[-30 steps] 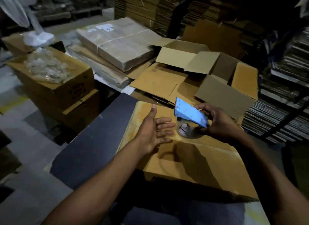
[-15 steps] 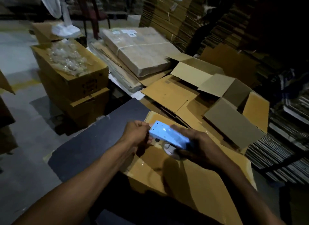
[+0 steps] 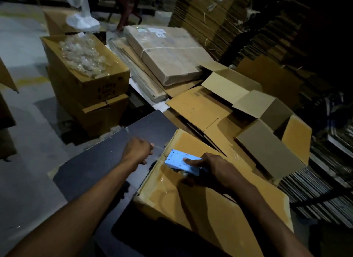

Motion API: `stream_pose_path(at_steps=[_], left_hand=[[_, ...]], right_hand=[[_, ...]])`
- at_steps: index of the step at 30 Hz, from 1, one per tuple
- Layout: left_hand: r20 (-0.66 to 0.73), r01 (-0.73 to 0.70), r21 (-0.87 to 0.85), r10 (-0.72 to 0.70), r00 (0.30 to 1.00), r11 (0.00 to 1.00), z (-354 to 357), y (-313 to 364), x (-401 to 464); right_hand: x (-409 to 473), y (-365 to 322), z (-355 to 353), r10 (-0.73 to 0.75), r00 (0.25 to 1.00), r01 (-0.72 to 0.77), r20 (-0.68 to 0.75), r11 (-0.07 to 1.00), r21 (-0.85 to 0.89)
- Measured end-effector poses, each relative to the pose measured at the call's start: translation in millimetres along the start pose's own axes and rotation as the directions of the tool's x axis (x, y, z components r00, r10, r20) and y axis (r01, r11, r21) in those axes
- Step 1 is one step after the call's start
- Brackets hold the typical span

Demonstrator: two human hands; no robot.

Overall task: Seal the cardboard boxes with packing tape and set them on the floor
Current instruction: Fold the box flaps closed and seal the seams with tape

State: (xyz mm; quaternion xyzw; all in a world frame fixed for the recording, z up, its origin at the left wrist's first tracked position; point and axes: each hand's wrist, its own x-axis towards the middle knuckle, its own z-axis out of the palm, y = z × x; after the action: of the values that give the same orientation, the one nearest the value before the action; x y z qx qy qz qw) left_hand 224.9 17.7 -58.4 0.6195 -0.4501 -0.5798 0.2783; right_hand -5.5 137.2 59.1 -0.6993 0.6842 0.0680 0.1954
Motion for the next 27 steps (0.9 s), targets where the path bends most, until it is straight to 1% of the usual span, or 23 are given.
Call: stream_pose_path(at_steps=[2, 5, 7, 9, 14, 17, 21, 25, 27], left_hand=[[-0.02, -0.03, 0.034, 0.031, 0.999, 0.999, 0.6, -8.0, 1.0], [-0.034, -0.048, 0.053, 0.05, 0.998, 0.997, 2.5, -22.1, 1.9], [-0.032, -0.023, 0.024, 0.024, 0.999, 0.999, 6.1, -32.6, 2.3], [-0.015, 0.006, -0.01, -0.006, 1.0, 1.0, 12.5, -37.5, -2.5], [-0.038, 0.063, -0.007, -0.063, 0.997, 0.998, 26.0, -40.5, -8.9], [-0.001, 0.067, 0.02, -0.067, 0.998, 0.998, 26.6, -39.6, -8.1], [-0.019, 0.024, 0.119, -0.022, 1.0, 0.993, 27.1, -40.5, -7.6], [0.058, -0.044, 0.17, 0.035, 0.998, 0.984, 24.9, -41.9, -4.1], [0.119, -0.017, 0.238, -0.011, 0.993, 0.971, 20.1, -47.1, 0.8]], right_hand=[[9.1, -8.0, -0.8, 0.042, 0.999, -0.04, 0.032, 0.997, -0.063], [17.2, -11.6, -4.2, 0.034, 0.997, -0.025, 0.063, 0.989, -0.145], [15.5, -16.0, -5.4, -0.011, 0.996, 0.031, 0.09, 0.975, -0.221], [17.3, -23.6, -7.2, -0.022, 0.992, 0.056, 0.127, 0.961, -0.27], [30.7, -46.9, -19.0, 0.052, 0.98, 0.022, 0.192, 0.931, -0.365], [36.7, -65.1, -20.4, 0.025, 0.985, 0.043, 0.173, 0.925, -0.377], [43.3, -73.3, -11.8, 0.005, 0.995, 0.033, 0.101, 0.926, -0.376], [44.1, -75.4, -0.6, -0.033, 0.998, 0.051, 0.056, 0.931, -0.362], [43.3, -79.7, 3.1, -0.044, 0.998, 0.058, 0.048, 0.925, -0.376]])
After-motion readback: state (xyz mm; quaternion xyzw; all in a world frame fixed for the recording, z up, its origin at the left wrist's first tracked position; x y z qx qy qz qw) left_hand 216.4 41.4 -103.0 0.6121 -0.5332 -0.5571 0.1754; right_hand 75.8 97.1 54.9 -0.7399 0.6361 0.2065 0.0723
